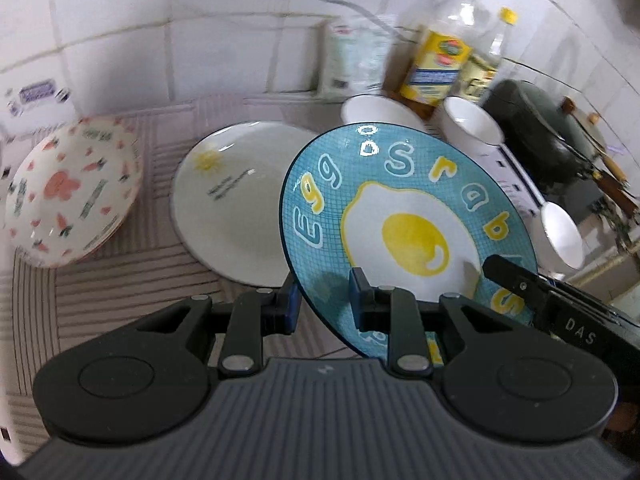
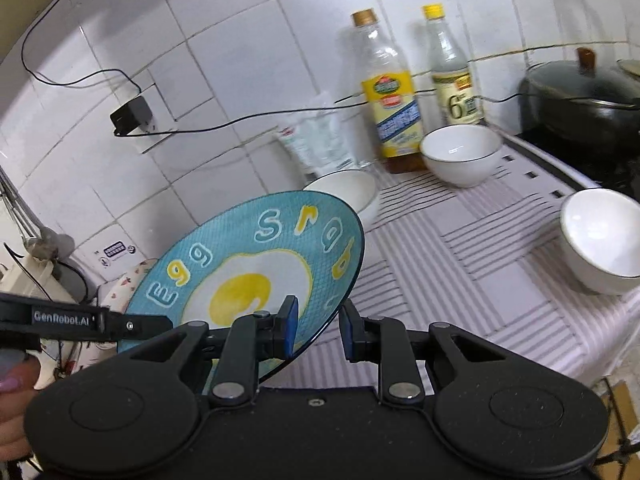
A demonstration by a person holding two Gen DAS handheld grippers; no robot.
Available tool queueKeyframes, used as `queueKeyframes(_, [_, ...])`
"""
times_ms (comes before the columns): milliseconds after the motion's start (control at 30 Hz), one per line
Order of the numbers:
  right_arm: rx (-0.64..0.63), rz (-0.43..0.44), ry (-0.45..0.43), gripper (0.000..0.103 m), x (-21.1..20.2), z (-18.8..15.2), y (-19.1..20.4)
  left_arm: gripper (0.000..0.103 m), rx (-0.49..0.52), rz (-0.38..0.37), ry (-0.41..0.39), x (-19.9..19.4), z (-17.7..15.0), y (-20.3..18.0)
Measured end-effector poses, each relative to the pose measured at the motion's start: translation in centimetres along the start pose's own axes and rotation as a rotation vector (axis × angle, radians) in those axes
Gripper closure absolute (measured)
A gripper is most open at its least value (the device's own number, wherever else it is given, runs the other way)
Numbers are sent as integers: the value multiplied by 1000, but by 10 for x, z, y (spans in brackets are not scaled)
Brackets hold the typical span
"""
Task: Organize plates and bowls
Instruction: 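Carry the blue egg plate over and lower it onto the sun plate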
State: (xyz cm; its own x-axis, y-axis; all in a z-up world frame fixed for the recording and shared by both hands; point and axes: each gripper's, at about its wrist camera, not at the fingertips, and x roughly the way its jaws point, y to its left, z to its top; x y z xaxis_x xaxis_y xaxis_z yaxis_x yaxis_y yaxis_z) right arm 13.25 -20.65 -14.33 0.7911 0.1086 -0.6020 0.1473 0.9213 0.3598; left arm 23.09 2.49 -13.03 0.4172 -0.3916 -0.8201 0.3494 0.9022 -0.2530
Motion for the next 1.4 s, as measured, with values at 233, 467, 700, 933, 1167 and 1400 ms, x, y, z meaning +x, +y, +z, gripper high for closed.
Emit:
queueKeyframes(233, [-31,44,63,76,49,-1,12,80,-102,46,37,18,-3,36])
queueKeyframes(467, [-46,51,112,76,82,-1,23,80,-161,73,79,36,3,57])
queueKeyframes(700, [-94,-5,142,77,97,2,33,80,-187,67,104,48,9,68])
queueKeyframes(933, [-165,-35,143,77,107,4,41,80,-222,61,127,57,13,77])
queueKeyframes(1167, [-161,-45,139,76,119,6,40,79,-216,74,128,66,19,78])
queueKeyframes(1400, [-216,-49,138,73,129,5,46,79,-233,90,136,75,22,81])
